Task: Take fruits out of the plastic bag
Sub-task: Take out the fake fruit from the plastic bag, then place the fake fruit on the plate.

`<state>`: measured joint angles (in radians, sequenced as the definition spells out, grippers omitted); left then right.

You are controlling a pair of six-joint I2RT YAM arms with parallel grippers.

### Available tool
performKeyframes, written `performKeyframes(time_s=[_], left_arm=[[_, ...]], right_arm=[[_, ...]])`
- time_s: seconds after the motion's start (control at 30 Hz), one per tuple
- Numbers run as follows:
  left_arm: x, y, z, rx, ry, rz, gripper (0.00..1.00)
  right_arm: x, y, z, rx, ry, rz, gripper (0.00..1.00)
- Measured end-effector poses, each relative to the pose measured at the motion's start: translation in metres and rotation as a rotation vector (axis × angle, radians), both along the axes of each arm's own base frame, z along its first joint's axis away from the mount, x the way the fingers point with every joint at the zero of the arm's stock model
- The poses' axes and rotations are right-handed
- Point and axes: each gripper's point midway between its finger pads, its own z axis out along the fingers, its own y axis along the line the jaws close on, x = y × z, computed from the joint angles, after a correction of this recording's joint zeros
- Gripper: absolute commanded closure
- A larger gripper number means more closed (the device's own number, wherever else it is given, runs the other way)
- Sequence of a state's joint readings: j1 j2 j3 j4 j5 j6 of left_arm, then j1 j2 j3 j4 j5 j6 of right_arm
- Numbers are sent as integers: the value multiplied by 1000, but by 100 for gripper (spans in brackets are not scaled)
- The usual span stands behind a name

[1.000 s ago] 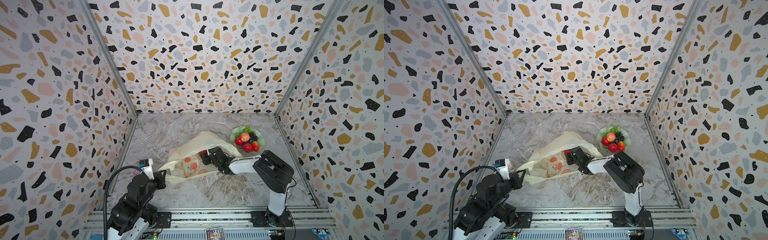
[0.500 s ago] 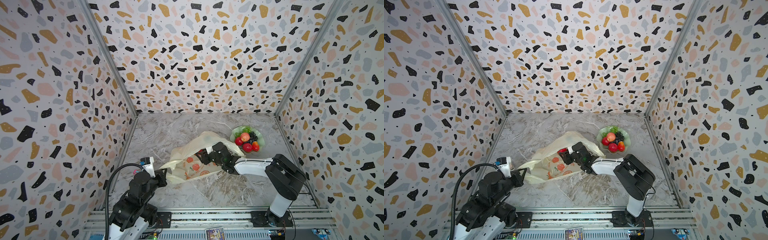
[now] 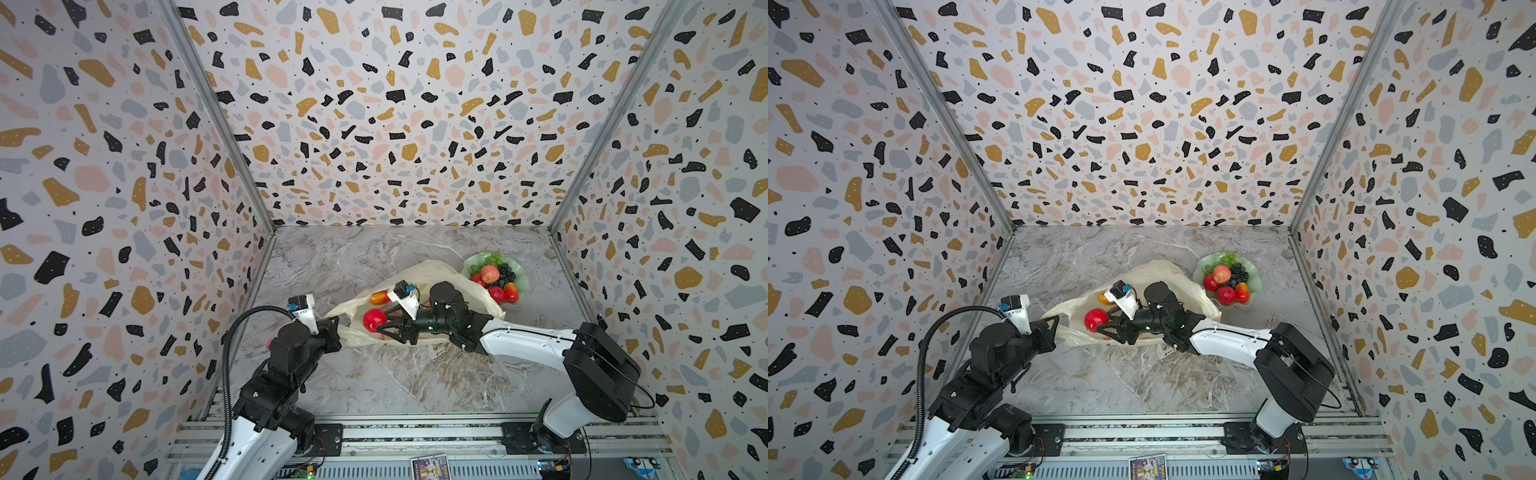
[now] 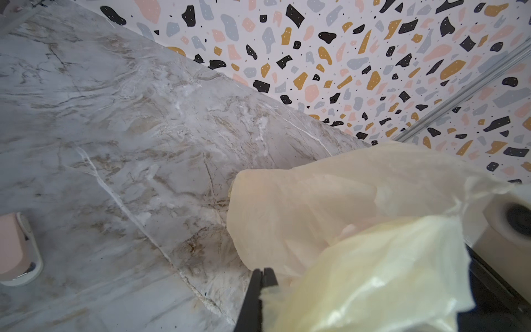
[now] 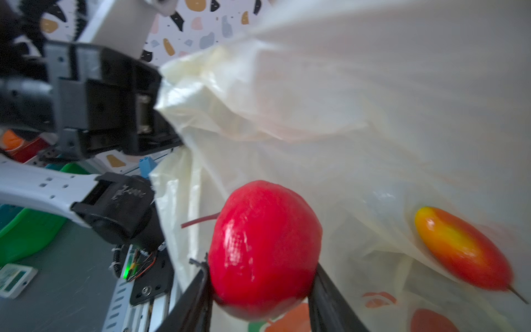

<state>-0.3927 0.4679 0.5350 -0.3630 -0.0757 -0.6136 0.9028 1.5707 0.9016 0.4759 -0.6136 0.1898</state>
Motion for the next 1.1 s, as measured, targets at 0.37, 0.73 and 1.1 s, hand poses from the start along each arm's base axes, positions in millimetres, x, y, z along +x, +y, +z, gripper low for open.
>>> performKeyframes(time_s=[0.37,0.73,1.1], left_arm=[[12,24,18,42,-74,144,95],[5,45,30,57,-125,237,95],[2,58,35,131,-158,284,94]], right_arm=[[-48,-7,69,200,-69,220,56],[-65,-18,109,281,-77,279,56],[-47,-50,199,392,-192,109,56]])
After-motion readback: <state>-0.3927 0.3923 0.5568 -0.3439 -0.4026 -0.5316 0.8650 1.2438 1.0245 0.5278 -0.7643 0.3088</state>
